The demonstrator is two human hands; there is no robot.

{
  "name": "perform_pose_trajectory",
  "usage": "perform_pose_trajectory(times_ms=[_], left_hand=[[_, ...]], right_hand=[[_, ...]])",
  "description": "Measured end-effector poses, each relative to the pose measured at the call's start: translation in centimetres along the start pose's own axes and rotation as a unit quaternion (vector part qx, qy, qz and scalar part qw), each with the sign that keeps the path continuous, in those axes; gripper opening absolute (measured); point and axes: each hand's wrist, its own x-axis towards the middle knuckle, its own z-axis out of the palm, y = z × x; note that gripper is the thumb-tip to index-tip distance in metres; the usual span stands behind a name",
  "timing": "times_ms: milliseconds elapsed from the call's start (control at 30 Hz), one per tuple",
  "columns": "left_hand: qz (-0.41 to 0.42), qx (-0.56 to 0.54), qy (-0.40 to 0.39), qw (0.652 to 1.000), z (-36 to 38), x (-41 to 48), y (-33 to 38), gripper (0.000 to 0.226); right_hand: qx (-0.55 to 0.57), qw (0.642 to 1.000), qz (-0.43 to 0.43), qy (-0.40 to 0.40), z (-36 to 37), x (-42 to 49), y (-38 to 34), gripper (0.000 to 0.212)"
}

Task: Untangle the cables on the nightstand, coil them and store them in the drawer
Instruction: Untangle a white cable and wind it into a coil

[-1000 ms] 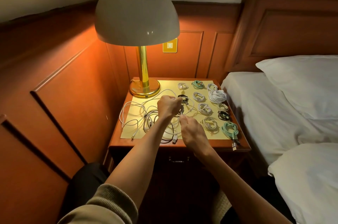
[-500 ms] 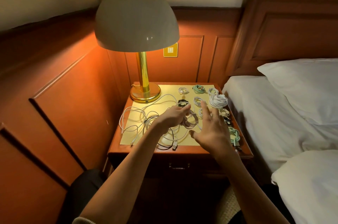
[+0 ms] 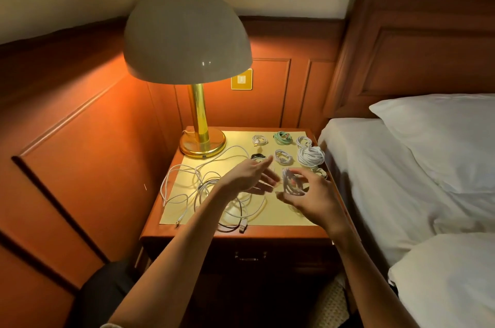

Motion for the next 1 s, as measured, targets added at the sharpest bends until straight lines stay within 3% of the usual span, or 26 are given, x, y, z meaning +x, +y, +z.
perform_pose_trajectory(times_ms=[67, 133, 267, 400, 467, 567, 633, 700, 767, 867, 1000], left_hand=[[0.025, 0.134, 0.111, 0.984, -0.2, 1.8, -1.4, 0.039], [0.039, 0.263, 0.194, 0.944, 0.3, 3.8, -3.2, 0.024], [0.039, 0.359, 0.221, 0.906, 2.7, 6.3, -6.1, 0.031], [0.079, 0.377, 0.264, 0.884, 3.9, 7.6, -7.5, 0.011], [0.110, 0.292, 0.283, 0.907, 3.7, 8.1, -7.8, 0.012], [0.145, 0.001, 0.306, 0.941, 2.2, 7.8, -7.9, 0.016], [0.149, -0.210, 0.303, 0.918, 0.9, 6.9, -7.9, 0.023], [0.149, -0.366, 0.305, 0.867, -0.5, 6.0, -7.7, 0.025], [0.139, -0.447, 0.313, 0.826, -1.8, 5.2, -7.5, 0.021], [0.127, -0.492, 0.303, 0.806, -3.1, 4.4, -7.8, 0.015], [0.110, -0.508, 0.287, 0.804, -4.2, 3.7, -8.3, 0.018]], right_hand=[[0.032, 0.999, 0.024, 0.016, -0.6, 0.3, 0.9, 0.070], [0.058, 0.997, 0.048, 0.030, -1.0, 0.6, 1.7, 0.070], [0.096, 0.992, 0.072, 0.042, -1.2, 1.1, 2.7, 0.067], [0.112, 0.990, 0.077, 0.033, -1.4, 1.3, 3.1, 0.066], [0.111, 0.990, 0.079, 0.030, -1.6, 1.4, 3.3, 0.065], [0.091, 0.992, 0.083, 0.036, -1.8, 1.6, 3.2, 0.066], [0.059, 0.995, 0.078, 0.033, -1.7, 2.0, 2.7, 0.066], [0.022, 0.997, 0.075, 0.015, -1.0, 2.9, 1.9, 0.066], [-0.025, 0.997, 0.068, -0.006, 0.6, 4.3, 1.1, 0.066], [-0.113, 0.990, 0.071, -0.044, 4.0, 6.7, 0.3, 0.063], [-0.249, 0.959, 0.096, -0.097, 7.8, 9.3, -0.8, 0.022]])
